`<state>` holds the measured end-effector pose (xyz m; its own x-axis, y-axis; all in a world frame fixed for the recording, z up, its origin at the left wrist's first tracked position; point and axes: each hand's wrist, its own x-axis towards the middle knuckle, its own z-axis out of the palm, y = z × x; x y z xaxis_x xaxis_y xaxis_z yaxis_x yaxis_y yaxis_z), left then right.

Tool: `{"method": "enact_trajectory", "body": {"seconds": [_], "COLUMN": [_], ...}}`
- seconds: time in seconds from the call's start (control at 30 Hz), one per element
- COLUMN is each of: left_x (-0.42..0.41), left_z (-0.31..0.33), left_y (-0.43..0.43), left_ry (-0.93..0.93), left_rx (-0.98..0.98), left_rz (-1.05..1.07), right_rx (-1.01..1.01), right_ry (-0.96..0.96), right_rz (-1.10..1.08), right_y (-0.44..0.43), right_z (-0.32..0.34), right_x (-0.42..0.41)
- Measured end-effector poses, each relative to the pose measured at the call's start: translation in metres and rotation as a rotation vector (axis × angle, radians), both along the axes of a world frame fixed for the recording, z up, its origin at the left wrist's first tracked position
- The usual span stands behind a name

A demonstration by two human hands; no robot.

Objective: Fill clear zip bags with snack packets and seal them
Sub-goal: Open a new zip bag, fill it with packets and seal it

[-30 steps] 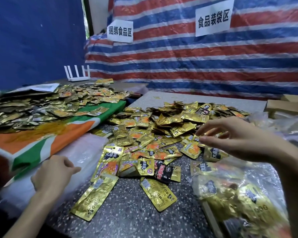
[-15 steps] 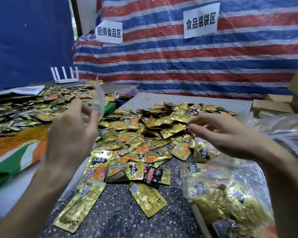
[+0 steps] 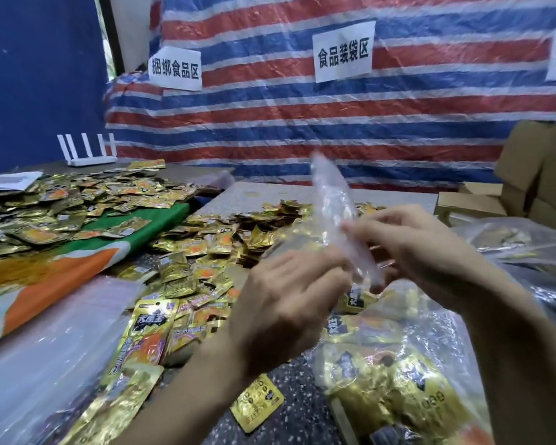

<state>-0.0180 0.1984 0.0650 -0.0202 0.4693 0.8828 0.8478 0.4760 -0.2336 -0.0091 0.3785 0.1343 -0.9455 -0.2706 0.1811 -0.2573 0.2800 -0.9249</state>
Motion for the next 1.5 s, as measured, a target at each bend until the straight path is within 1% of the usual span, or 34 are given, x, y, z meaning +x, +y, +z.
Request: {"method": "enact_trajectory", "body": {"seconds": [0.07,0.1,0.13,0.2,0.27,0.33,0.37,0.4,0.43,0.47,0.5,0.63,0.73,0.77,0.8,0.83,0.9,0.93,0.97,1.03,1.1,1.23,1.3,1.4,1.5], "left_x": [-0.002,-0.003,-0.003,-0.003,-0.006,-0.018,-0.025,-0.033,-0.040,-0.046,-0.051,-0.059,-0.062,-0.062,-0.063,-0.062,-0.061,-0.060,-0.060,-0.060,-0.063,-0.069,-0.071,-0.072,-0.073], "left_z": [-0.005,-0.006,-0.004,0.005,0.019,0.035,0.043,0.050,0.054,0.056,0.056,0.050,0.051,0.052,0.052,0.052,0.051,0.051,0.052,0.051,0.050,0.046,0.045,0.043,0.045], "left_y": [0.003,0.004,0.003,-0.001,-0.001,0.000,0.001,0.000,-0.001,-0.003,-0.004,-0.011,-0.009,-0.006,-0.005,-0.003,-0.003,-0.004,-0.005,-0.008,-0.010,-0.012,-0.012,-0.010,-0.014], "left_ry": [-0.029,-0.112,-0.256,-0.641,-0.920,-1.205,-1.364,-1.480,-1.539,-1.558,-1.560,-1.594,-1.575,-1.566,-1.554,-1.538,-1.512,-1.508,-1.513,-1.527,-1.541,-1.640,-1.704,-1.733,-1.749], "left_rx": [-0.035,-0.038,-0.028,0.044,0.202,0.370,0.396,0.356,0.267,0.177,0.109,-0.005,0.023,0.046,0.068,0.090,0.139,0.156,0.174,0.222,0.282,0.308,0.351,0.413,0.438], "left_rz": [-0.020,-0.055,-0.120,-0.298,-0.362,-0.300,-0.219,-0.125,-0.040,0.014,0.020,-0.170,-0.234,-0.232,-0.232,-0.230,-0.245,-0.268,-0.285,-0.328,-0.369,-0.459,-0.516,-0.559,-0.534], "right_rx": [0.091,0.119,0.140,0.193,0.264,0.332,0.362,0.386,0.400,0.410,0.415,0.429,0.522,0.566,0.602,0.615,0.492,0.431,0.402,0.378,0.358,0.287,0.316,0.356,0.372], "right_ry": [0.012,0.011,0.009,-0.004,-0.029,-0.032,-0.023,-0.017,-0.017,-0.025,-0.041,-0.134,-0.198,-0.181,-0.114,0.007,0.302,0.404,0.459,0.468,0.457,0.524,0.564,0.620,0.639], "right_rz": [-0.016,-0.023,-0.021,0.006,0.043,0.065,0.078,0.093,0.108,0.120,0.128,0.107,0.040,0.003,-0.045,-0.104,-0.168,-0.126,-0.049,0.106,0.150,0.050,0.035,-0.005,-0.024], "right_y": [0.004,0.006,0.008,0.011,0.013,0.013,0.012,0.012,0.012,0.013,0.014,0.014,0.014,0.014,0.014,0.013,0.012,0.011,0.010,0.009,0.006,-0.001,-0.003,-0.005,-0.006], "right_z": [-0.001,-0.001,0.000,0.001,0.002,0.002,0.001,0.001,0.001,0.001,0.001,0.002,-0.002,-0.003,-0.004,-0.006,-0.006,-0.004,-0.004,-0.004,-0.005,-0.007,-0.008,-0.010,-0.011], "right_x": [-0.002,-0.002,-0.002,-0.003,-0.002,-0.002,-0.002,-0.002,-0.001,-0.001,-0.001,-0.003,-0.009,-0.011,-0.012,-0.012,-0.013,-0.012,-0.011,-0.009,-0.009,-0.009,-0.009,-0.013,-0.015]}}
